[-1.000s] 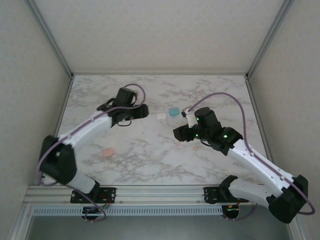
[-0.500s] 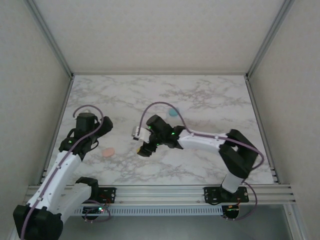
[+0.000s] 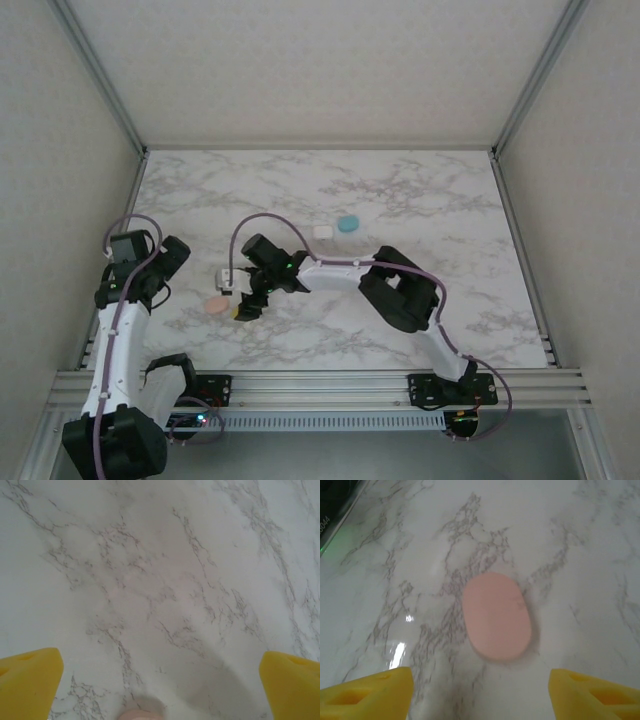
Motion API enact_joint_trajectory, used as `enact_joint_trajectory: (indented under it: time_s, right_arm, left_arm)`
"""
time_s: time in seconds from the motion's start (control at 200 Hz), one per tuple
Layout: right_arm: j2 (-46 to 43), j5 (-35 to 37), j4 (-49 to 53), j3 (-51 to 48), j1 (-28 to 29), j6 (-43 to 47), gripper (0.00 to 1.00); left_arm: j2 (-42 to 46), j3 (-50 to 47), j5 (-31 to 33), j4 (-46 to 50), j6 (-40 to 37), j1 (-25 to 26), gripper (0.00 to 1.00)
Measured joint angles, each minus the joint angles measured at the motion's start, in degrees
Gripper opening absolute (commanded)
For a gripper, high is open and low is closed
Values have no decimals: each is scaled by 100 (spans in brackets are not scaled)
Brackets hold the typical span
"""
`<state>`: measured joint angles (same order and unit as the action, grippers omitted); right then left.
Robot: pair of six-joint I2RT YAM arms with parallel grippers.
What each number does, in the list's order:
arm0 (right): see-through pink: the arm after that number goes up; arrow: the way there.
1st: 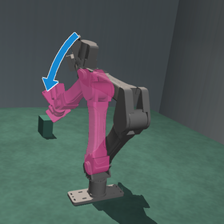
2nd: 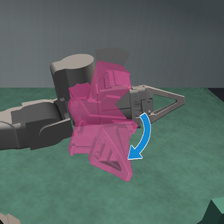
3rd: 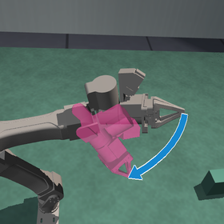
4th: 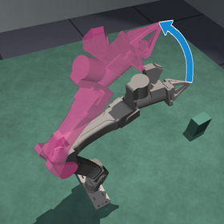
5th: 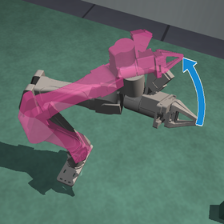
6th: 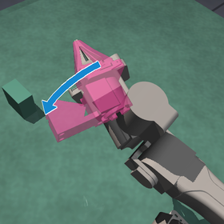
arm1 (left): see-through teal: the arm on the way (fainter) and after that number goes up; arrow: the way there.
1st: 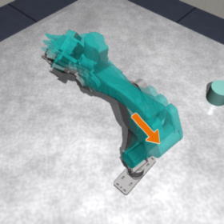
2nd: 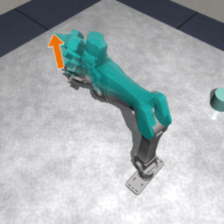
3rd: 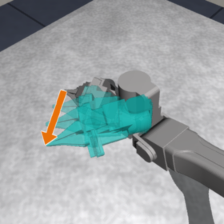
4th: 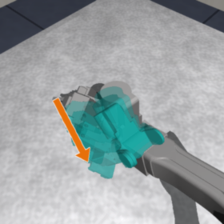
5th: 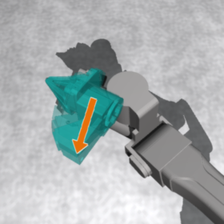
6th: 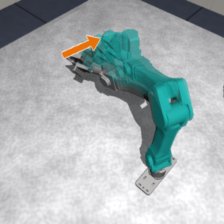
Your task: Insert wireless bluetooth earbuds into charging case
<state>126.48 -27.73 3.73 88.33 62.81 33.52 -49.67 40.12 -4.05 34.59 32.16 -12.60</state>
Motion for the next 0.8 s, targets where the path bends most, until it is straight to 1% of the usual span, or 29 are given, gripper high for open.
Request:
enact_joint_trajectory:
  time_s: [0.185,0.3,0.435,0.516,0.681,0.761,0.796]
  right_arm:
    - [568,-87,619,887,50,302,73]
    - [846,-90,1143,1451,50,463,71]
    - [1027,-79,1620,1895,81,595,67]
    - [1119,-39,1757,2057,111,619,65]
    - [1224,107,1954,2162,195,636,64]
    - [1224,149,2020,2162,229,654,58]
    - [1224,177,2024,2162,240,667,54]
  left_arm:
    - [2,92,-24,63,-114,0,100]
    - [2,94,-24,131,-166,0,100]
    - [7,94,-24,168,-201,0,100]
    - [26,94,-24,170,-201,0,100]
    - [61,120,-20,181,-219,0,100]
    - [63,153,-20,203,-219,0,100]
    - [63,166,-20,214,-219,0,100]
